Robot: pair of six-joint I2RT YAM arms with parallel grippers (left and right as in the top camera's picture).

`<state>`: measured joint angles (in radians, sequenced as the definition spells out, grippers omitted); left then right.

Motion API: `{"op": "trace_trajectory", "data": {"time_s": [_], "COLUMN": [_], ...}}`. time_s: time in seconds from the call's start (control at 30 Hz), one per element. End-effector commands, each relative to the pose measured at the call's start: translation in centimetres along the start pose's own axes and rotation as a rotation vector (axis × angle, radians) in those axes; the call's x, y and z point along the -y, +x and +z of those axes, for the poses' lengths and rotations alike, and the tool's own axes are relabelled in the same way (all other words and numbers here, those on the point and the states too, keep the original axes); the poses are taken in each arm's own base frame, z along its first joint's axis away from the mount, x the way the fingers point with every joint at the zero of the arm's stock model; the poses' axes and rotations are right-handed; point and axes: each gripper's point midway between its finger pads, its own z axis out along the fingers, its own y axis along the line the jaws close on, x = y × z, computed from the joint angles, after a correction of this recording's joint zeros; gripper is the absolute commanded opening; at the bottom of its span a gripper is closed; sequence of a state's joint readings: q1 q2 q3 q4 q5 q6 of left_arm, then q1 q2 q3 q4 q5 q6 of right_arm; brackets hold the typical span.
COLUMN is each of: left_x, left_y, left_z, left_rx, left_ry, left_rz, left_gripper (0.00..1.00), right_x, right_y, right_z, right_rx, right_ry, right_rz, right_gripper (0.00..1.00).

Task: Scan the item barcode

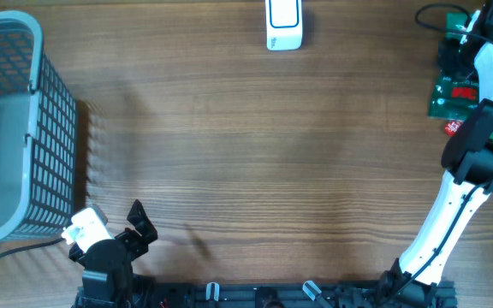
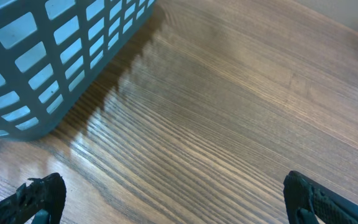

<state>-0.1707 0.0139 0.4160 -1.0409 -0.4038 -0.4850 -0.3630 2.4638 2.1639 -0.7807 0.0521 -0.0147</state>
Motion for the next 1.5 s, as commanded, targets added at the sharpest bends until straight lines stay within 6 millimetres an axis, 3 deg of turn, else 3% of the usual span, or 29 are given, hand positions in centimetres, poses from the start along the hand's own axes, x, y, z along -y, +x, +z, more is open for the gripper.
{"op": "trace_trajectory", "data": {"time_s": [0.0, 0.17, 0.2, 0.3, 0.33, 0.37, 0.4, 0.6, 0.77, 0.9, 1.03, 1.13, 1.27, 1.47], "left_x": [-0.3, -0.3, -0.3, -0.3, -0.3, -0.3, -0.3, -0.3, -0.3, -0.3, -0.3, -0.3, -0.3, -0.3], "left_y": [-0.1, -0.1, -0.1, -0.1, -0.1, -0.1, -0.1, -0.1, -0.1, -0.1, -0.1, -0.1, -0.1, -0.1], "left_z": [0.0, 0.0, 0.0, 0.0, 0.0, 0.0, 0.0, 0.0, 0.0, 0.0, 0.0, 0.0, 0.0, 0.0], "left_rx": [0.012, 0.012, 0.012, 0.012, 0.011, 0.012, 0.012, 0.011, 0.011, 0.011, 0.012, 0.012, 0.011, 0.012], "left_ry": [-0.013, -0.013, -0.013, -0.013, -0.013, -0.013, -0.013, -0.013, -0.013, -0.013, -0.013, -0.013, -0.013, -0.013], "left_rz": [-0.015, -0.015, -0.015, -0.015, -0.015, -0.015, -0.015, -0.015, -0.015, -0.015, -0.015, -0.015, -0.015, -0.015], "left_gripper": [1.00, 1.00, 1.00, 1.00, 1.00, 1.00, 1.00, 1.00, 1.00, 1.00, 1.00, 1.00, 1.00, 1.00], "right_x": [-2.6, -5.4, -6.4, -8.7, -9.7, -10.6, -11.1, -10.6, -8.0, -6.6, -5.3, -4.8, -4.2, -4.5], "right_y": [-5.9, -9.0, -9.5, -9.8, -9.6, -9.0, -8.3, -2.9, 2.4, 6.5, 11.3, 14.2, 18.9, 19.6], "right_z": [-9.5, -20.1, -22.9, -29.7, -33.1, -37.1, -39.9, -53.7, -60.6, -62.9, -63.6, -62.9, -60.2, -59.2], "right_rx": [0.206, 0.384, 0.431, 0.531, 0.578, 0.628, 0.662, 0.845, 0.934, 0.934, 0.881, 0.812, 0.623, 0.568], "right_ry": [-0.059, -0.125, -0.150, -0.228, -0.270, -0.313, -0.342, -0.422, -0.433, -0.433, -0.427, -0.418, -0.393, -0.405], "right_rz": [0.016, 0.053, 0.039, 0.001, -0.018, -0.039, -0.053, -0.088, -0.082, -0.082, -0.085, -0.089, -0.098, -0.109], "right_gripper": [1.00, 1.00, 1.00, 1.00, 1.00, 1.00, 1.00, 1.00, 1.00, 1.00, 1.00, 0.99, 1.00, 1.00]}}
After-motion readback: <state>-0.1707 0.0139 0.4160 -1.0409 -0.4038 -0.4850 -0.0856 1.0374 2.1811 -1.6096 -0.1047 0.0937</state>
